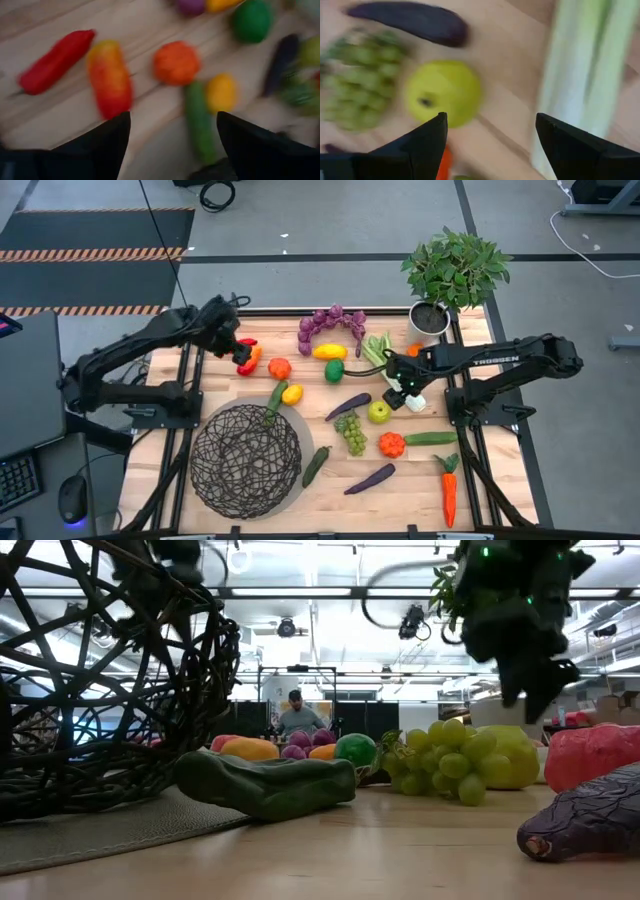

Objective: Build produce basket
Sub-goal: Put the green apple into the black basket

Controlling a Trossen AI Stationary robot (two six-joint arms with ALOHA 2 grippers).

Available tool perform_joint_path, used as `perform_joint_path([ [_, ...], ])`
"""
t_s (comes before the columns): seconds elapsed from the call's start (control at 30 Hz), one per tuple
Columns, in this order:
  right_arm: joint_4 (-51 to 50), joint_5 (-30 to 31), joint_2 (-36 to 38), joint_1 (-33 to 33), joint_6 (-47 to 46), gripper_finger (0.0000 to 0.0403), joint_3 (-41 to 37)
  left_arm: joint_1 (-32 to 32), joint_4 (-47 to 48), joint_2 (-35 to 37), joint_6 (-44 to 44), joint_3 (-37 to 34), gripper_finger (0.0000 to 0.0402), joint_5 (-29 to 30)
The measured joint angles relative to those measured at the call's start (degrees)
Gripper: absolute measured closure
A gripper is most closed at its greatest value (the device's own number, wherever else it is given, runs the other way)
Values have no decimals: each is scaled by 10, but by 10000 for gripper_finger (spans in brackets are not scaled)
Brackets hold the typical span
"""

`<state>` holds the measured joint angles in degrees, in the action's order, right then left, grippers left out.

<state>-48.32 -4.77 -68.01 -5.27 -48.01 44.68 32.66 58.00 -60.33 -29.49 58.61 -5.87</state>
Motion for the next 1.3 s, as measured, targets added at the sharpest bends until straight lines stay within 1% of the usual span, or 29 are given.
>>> perform_joint_path([
  [0.07, 32, 3, -2, 14, -13, 96, 2, -32, -29, 19, -53, 0, 106, 9],
  [0.13, 41, 9, -7, 24, -26, 96, -2, -61, -57, 33, -96, 0, 109, 25],
  [0.3, 53, 10, -36, 32, -62, 95, -17, -117, -97, 39, -159, 0, 111, 52],
  [0.43, 88, -12, -57, 42, -70, 83, -17, -156, -137, 39, -193, 0, 111, 53],
  [0.6, 145, -31, -65, 63, -109, 53, -17, -200, -171, 39, -226, 0, 111, 68],
  [0.77, 156, 0, -91, 84, -126, 28, -17, -228, -170, 38, -230, 0, 111, 89],
  [0.87, 160, 1, -123, 87, -129, 22, -17, -238, -170, 37, -242, 0, 111, 92],
  [0.97, 183, -11, -153, 88, -129, 23, -17, -250, -172, 37, -244, 0, 111, 93],
  [1.07, 211, -26, -169, 88, -136, 33, -15, -264, -172, 37, -255, 0, 111, 93],
  [1.2, 219, -12, -160, 89, -148, 53, -17, -283, -173, 37, -268, 0, 111, 93],
  [1.3, 219, -4, -135, 89, -148, 64, -17, -295, -178, 37, -271, 0, 111, 93],
])
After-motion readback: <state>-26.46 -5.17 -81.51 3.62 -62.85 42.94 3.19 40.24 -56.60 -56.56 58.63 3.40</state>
